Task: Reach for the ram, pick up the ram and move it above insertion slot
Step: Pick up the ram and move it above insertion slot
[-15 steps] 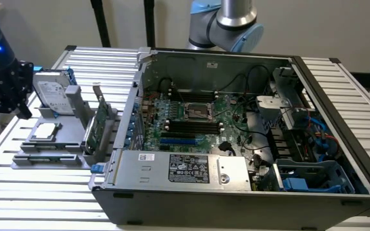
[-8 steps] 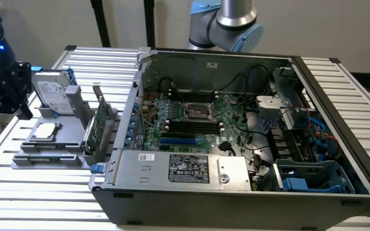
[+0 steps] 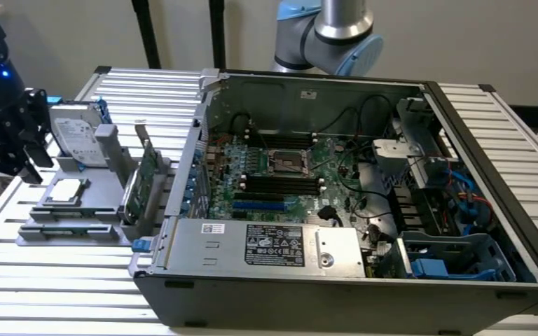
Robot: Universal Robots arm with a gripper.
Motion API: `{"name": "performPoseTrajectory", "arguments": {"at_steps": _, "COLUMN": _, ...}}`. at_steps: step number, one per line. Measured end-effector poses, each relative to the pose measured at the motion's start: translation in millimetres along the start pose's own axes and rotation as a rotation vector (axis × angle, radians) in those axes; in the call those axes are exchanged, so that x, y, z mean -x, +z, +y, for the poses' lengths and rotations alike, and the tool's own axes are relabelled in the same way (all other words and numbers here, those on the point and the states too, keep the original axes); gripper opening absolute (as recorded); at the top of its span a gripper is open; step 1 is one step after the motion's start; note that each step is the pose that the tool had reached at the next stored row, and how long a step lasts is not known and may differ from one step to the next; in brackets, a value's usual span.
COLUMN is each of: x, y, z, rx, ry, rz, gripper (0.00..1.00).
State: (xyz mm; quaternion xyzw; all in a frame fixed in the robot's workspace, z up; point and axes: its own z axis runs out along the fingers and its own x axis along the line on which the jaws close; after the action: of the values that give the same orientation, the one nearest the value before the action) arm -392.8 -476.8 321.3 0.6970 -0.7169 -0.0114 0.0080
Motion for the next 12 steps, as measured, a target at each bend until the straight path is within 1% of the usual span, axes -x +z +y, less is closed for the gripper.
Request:
{"name": "performPoseTrajectory", "arguments": {"at_steps": 1, "x": 0.0, "y": 1.8, "z": 0.1, "rx": 0.0, "ry": 0.0, "rz": 0.0, "gripper": 0.36}}
{"name": "performPoseTrajectory", "arguments": {"at_steps": 7, "x": -0.4, "y": 12.7, "z": 0.5, "rx": 0.0, "ry": 0.0, "rz": 0.0001, "gripper": 0.36}}
{"name": "performPoseTrajectory", "arguments": {"at_steps": 12, "x": -2.8, "y": 21.9, "z": 0.7, "rx": 0.0001, "ry": 0.0, "rz": 0.0001, "gripper": 0.36}}
